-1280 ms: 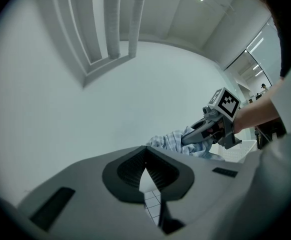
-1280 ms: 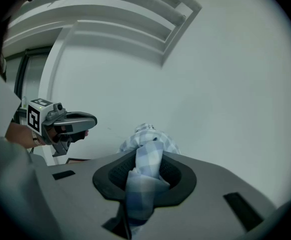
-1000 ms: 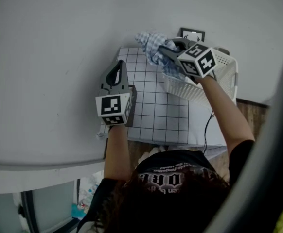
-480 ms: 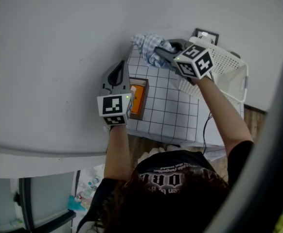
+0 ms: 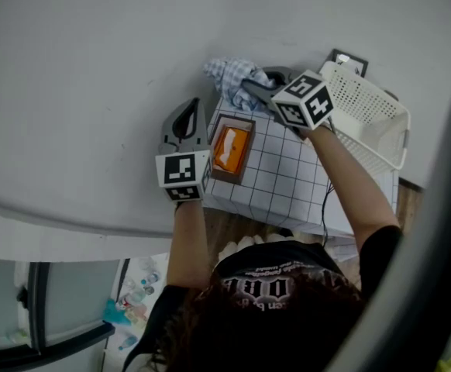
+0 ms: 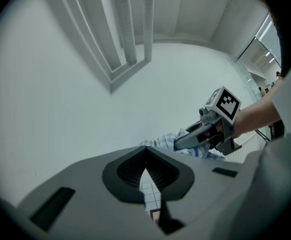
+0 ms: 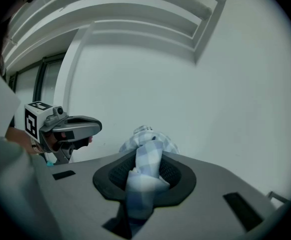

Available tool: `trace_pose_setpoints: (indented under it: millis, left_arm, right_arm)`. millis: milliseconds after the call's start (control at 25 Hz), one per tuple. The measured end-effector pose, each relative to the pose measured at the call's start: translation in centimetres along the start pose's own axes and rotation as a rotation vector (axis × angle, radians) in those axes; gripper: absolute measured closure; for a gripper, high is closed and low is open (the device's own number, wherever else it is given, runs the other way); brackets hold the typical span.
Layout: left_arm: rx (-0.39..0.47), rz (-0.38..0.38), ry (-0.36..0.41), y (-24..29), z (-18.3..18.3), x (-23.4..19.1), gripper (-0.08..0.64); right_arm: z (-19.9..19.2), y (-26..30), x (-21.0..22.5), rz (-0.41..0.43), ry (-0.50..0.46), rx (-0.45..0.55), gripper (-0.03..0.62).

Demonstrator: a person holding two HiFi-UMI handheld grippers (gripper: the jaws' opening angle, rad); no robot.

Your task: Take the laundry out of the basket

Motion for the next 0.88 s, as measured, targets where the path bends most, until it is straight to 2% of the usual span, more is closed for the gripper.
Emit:
trace_pose_setpoints:
  millis: [480,880]
  left_arm:
    - [-0.022,0.079,0.003,-2.9,-1.1,-4.0,0.558]
    - [0.011,0.049,-0.019,-1.6,-0.2,-2.8,0.558]
  right_arm:
    - [1.2,3.9,-2.9,0.067,0.001,0.034,0.505]
    - [2.5,1.8,-1.1,-0.005,0.040,0.129,0.505]
Point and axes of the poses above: the fingertips, and each gripper's own axes: y forward along the fingers, x to its right, z out of its top, the point moved 1 cm from there along -y, backward along the fingers, and after that the axes turned 7 degrees about z, right-handed, at the moved point
